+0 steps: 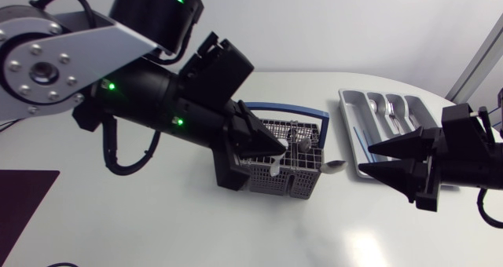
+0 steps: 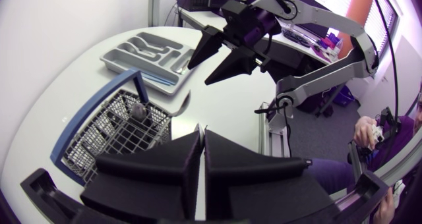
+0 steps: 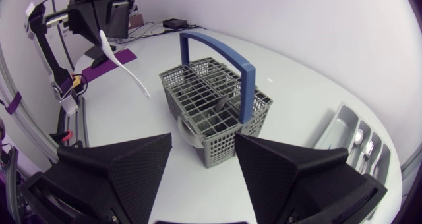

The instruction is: Unload the cutlery basket into the drawer organizer.

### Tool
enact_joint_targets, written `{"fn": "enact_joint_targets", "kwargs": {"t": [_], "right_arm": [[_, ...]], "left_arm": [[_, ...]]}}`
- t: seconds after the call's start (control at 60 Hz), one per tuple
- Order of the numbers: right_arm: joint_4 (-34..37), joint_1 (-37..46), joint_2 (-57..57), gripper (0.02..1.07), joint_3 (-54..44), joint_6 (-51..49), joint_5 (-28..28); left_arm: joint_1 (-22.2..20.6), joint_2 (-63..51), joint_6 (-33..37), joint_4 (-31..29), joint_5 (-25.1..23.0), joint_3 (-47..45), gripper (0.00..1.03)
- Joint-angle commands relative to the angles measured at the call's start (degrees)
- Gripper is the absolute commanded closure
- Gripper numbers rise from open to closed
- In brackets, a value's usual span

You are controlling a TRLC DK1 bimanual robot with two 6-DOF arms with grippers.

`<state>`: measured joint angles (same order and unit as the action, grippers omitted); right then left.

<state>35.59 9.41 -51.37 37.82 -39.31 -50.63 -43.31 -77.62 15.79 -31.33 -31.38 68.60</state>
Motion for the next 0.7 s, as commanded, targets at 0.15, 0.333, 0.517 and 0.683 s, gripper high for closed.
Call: {"fn": "enact_joint_targets", "kwargs": {"t": [0.15, 0.333, 0.517, 0.683], "right_arm": [[5.1, -5.4, 3.0, 0.37, -0.4, -9.6, -4.7], [4.0, -12.3, 5.8, 0.37, -2.3, -10.9, -4.7], [2.3, -17.1, 6.8, 0.43, -2.2, -10.6, -3.8], [1.1, -21.7, 6.9, 0.57, -1.3, -8.7, -2.9]], "left_arm": [[-2.2, -5.3, 4.7, -3.3, -6.1, 4.9, 1.00], [-2.6, -7.8, 5.9, -7.0, -11.7, 8.7, 1.00], [-2.6, -10.3, 7.1, -10.7, -15.6, 12.4, 1.00], [-2.6, -12.3, 7.1, -11.9, -17.2, 15.2, 1.00]]}}
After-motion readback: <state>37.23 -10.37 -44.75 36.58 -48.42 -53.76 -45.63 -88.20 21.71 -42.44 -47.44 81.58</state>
